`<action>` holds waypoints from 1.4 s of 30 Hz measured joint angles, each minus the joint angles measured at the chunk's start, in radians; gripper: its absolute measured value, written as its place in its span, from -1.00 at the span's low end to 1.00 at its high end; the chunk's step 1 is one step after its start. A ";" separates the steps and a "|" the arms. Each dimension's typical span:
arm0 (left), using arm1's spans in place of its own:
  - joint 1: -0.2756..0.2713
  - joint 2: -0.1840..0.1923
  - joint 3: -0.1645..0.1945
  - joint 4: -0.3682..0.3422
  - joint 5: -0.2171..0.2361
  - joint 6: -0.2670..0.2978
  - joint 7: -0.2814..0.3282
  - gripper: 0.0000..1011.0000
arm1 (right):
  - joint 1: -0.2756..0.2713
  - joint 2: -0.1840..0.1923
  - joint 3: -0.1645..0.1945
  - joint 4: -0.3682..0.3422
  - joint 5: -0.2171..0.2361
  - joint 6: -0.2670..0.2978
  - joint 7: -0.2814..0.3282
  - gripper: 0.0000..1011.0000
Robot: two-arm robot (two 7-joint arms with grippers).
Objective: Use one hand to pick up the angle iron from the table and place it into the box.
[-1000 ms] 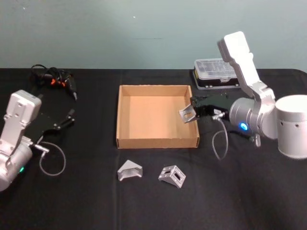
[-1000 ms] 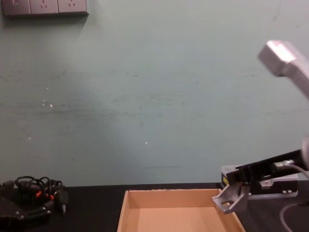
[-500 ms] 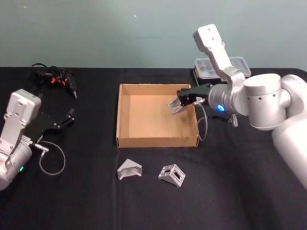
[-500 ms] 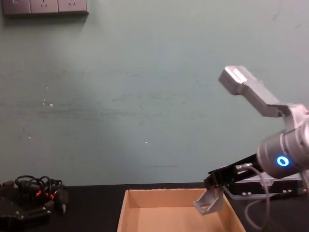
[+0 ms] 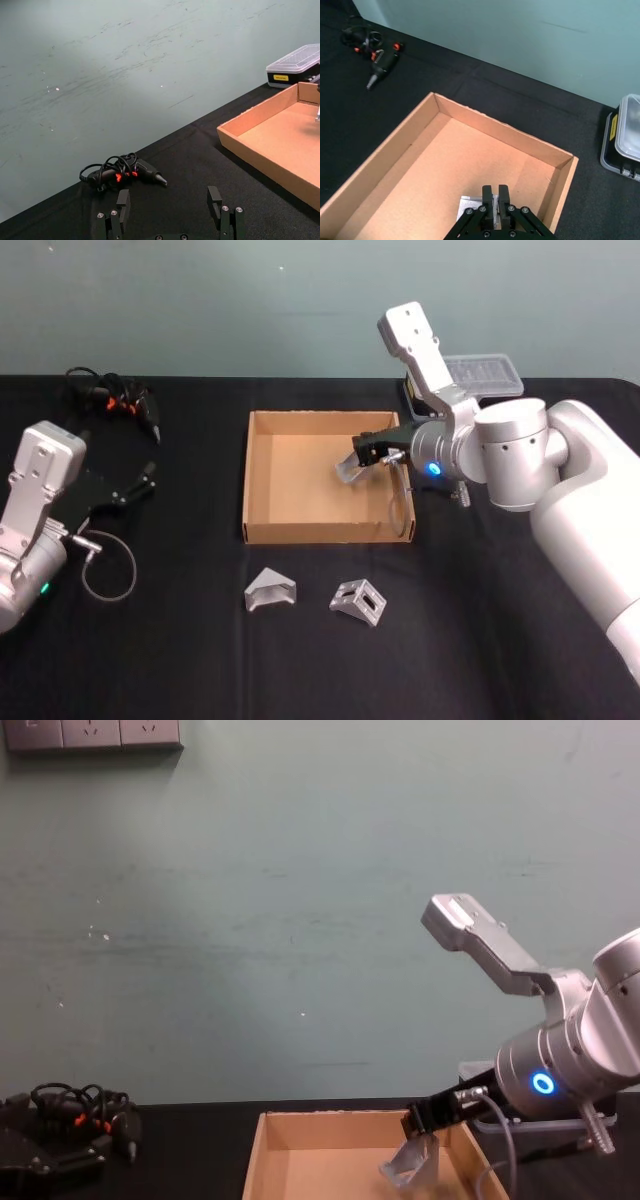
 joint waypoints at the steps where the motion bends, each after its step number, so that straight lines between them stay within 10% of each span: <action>1: 0.000 0.000 0.000 0.000 0.000 0.000 0.000 1.00 | 0.001 -0.003 0.001 0.006 -0.003 -0.003 -0.003 -0.85; 13: 0.000 0.000 0.000 0.000 0.000 0.000 0.000 1.00 | 0.000 -0.001 0.001 0.002 -0.002 -0.003 -0.005 -0.81; 42: 0.000 0.000 0.000 0.000 0.000 0.000 0.000 1.00 | -0.033 0.018 0.014 -0.081 -0.010 0.006 0.001 0.91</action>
